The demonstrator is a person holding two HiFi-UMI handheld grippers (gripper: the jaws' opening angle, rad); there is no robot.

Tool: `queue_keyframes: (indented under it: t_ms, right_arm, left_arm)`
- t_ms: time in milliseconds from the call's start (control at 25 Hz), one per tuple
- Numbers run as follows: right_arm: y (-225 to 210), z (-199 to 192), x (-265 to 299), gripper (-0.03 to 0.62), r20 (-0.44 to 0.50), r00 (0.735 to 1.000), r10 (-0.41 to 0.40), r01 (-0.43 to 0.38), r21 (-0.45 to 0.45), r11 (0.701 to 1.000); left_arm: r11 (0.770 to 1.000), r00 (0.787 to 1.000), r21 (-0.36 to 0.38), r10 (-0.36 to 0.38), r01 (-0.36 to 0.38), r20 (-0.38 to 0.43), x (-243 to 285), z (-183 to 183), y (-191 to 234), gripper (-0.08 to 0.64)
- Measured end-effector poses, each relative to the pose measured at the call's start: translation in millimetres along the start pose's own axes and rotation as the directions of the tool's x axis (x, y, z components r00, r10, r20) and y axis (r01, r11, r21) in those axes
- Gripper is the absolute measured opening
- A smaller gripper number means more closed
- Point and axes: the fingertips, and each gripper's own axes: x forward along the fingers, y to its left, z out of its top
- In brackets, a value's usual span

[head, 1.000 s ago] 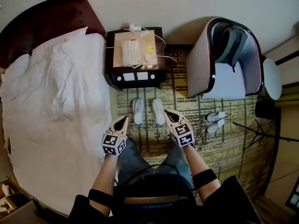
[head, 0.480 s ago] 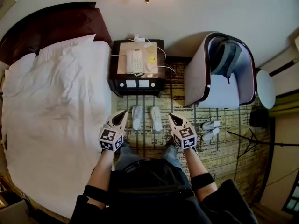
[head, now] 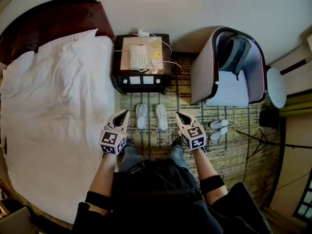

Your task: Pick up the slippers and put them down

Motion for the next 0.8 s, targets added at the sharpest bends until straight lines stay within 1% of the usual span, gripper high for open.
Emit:
queue_keyframes:
  t_ms: [240,600,800]
  right_arm:
    - [6,2,-3,0.000,-0.003,1.000,0.007,-0.007,-0.002,1.000]
    - [3,-10,-9,0.000,-0.014,1.000,-0.006,0.006,-0.001,1.000]
    - [12,-14,-8,0.000,-0.027,1.000,0.003,-0.003,0.006,1.000]
  left_arm:
    - [1.000,1.000,-0.008,0.019,-0.018,0.021,-2,3,4,0.000]
    - [1.000,1.000,-0.011,0.000,0.000,0.010,1,2,0,0.000]
    - [1.000,1.000,-0.013,-0.018,0.018,-0.003,2,-1,-6,0.001]
